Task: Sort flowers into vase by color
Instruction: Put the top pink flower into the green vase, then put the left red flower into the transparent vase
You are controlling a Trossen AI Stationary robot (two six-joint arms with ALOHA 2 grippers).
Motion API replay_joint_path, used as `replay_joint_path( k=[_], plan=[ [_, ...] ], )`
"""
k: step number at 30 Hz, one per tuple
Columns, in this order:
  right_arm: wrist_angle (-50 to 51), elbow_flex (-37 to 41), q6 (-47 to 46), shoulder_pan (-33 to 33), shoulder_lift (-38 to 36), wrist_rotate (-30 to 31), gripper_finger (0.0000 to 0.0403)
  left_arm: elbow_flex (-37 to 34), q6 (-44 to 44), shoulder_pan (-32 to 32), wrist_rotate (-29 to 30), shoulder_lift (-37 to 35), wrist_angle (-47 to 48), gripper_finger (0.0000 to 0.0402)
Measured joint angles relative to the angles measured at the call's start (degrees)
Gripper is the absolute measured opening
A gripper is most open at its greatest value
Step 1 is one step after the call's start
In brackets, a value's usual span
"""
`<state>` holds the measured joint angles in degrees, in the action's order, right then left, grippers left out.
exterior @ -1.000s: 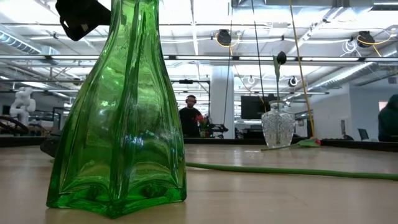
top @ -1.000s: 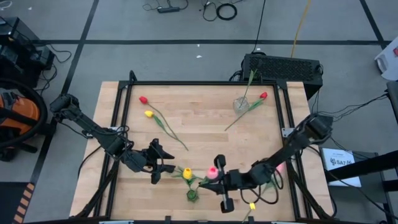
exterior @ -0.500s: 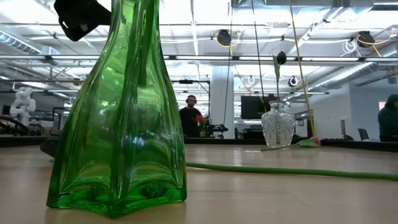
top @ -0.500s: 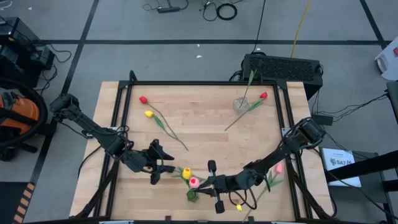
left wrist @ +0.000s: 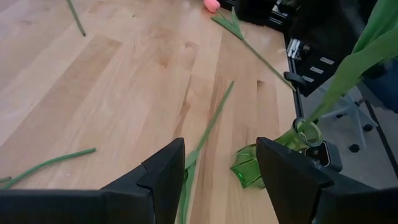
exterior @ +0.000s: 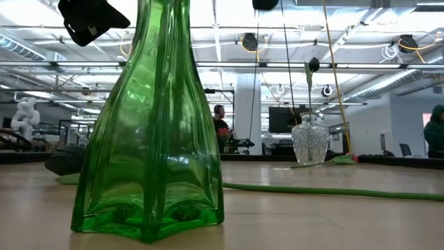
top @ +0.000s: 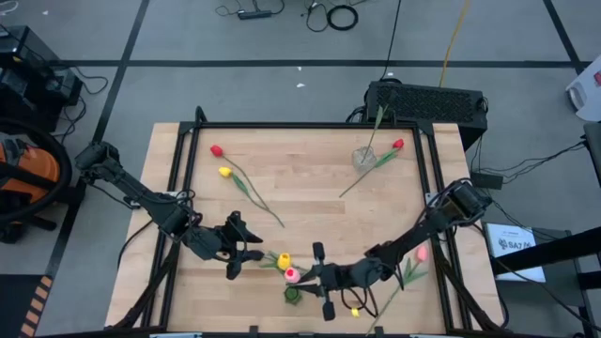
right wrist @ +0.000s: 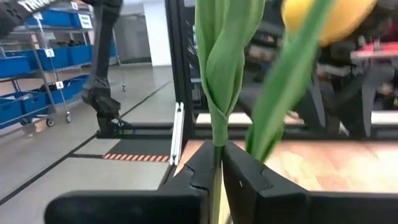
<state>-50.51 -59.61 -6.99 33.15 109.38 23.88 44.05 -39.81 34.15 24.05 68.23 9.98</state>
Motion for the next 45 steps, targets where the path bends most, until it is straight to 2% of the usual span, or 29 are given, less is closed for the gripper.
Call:
replay_joint_path(
  k=[10, 18, 22, 27, 33, 35, 38, 40, 42, 45],
  plan=[
    [2.9, 0.0, -3.1, -0.6, -1.1, -0.3, 0.0066, 0.0, 0.0, 0.0, 0.0, 0.0, 0.0, 0.0206],
    [16.2, 0.0, -2.9, -0.6, -9.0, -0.2, 0.0091, 0.0, 0.0, 0.0, 0.0, 0.0, 0.0, 0.0206],
    [28.7, 0.0, -4.2, -0.6, -15.0, -0.2, 0.0094, 0.0, 0.0, 0.0, 0.0, 0.0, 0.0, 0.0206],
    [48.3, 0.0, -11.4, -1.0, -22.6, 0.5, 0.0094, 0.0, -0.2, 0.0, 0.5, 0.0, 0.0, 0.0206],
    [73.5, 0.0, -28.4, -1.9, -27.6, 12.5, 0.0093, 0.0, -0.8, 0.0, 4.6, 0.0, 0.0, 0.0206],
    [82.3, 0.0, -35.4, -2.5, -27.9, 14.0, 0.0091, 0.0, -3.5, -0.2, 7.2, 0.0, 0.0, 0.0206],
    [94.4, 0.5, -49.8, -3.7, -27.7, 12.5, 0.0074, 0.0, -9.4, -2.0, 10.2, 0.0, 0.5, 0.0206],
    [97.0, 2.4, -57.5, -5.4, -27.8, 8.8, 0.0058, 0.0, -16.1, -4.0, 10.9, 0.0, 2.6, 0.0205],
    [96.9, 5.5, -60.6, -7.3, -28.2, 2.9, 0.0040, 0.0, -23.8, -6.8, 10.6, 0.0, 6.2, 0.0205],
    [92.5, 10.3, -60.5, -10.7, -29.4, -5.1, 0.0017, 0.0, -31.6, -11.5, 8.6, 0.0, 12.2, 0.0205]
  ],
)
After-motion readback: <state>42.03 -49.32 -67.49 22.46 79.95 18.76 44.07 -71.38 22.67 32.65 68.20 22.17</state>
